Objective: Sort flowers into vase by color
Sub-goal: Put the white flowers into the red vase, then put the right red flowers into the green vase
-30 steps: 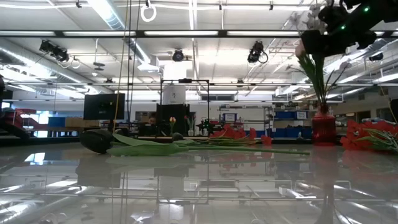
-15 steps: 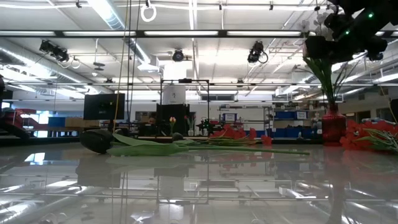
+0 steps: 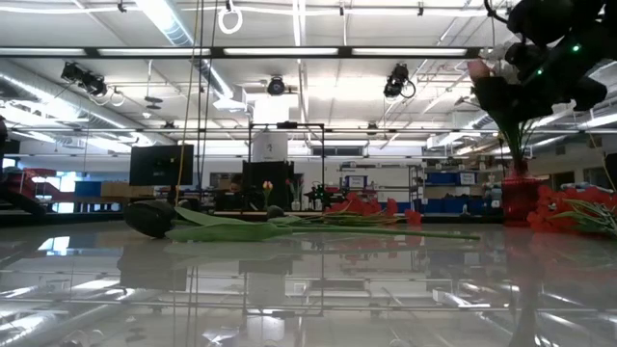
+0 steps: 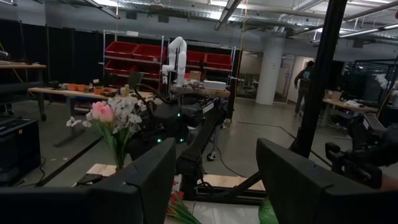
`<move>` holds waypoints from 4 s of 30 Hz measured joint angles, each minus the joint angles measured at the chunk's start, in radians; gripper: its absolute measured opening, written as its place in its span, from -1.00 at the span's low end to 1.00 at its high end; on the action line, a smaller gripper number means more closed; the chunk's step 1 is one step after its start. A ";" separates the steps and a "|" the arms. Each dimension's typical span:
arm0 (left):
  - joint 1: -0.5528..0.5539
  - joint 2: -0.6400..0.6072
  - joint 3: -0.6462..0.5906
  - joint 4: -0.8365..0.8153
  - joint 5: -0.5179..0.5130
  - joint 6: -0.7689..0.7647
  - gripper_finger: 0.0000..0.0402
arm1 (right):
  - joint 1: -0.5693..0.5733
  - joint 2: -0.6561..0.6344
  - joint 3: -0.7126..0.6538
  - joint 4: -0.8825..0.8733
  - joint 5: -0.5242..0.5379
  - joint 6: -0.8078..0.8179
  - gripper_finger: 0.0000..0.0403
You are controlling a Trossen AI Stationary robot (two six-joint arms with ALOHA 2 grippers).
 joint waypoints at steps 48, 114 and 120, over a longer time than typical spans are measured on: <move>0.000 0.000 0.000 0.000 0.000 0.000 0.14 | -0.029 0.105 0.555 -0.532 -0.642 0.174 -0.09; -0.051 0.328 0.000 -0.317 -0.096 -0.728 0.14 | 0.937 0.762 0.471 -0.666 -1.055 1.114 -0.16; -0.098 0.342 0.000 -0.316 -0.143 -0.742 0.14 | 0.934 0.758 0.358 -0.656 -1.037 1.463 -0.15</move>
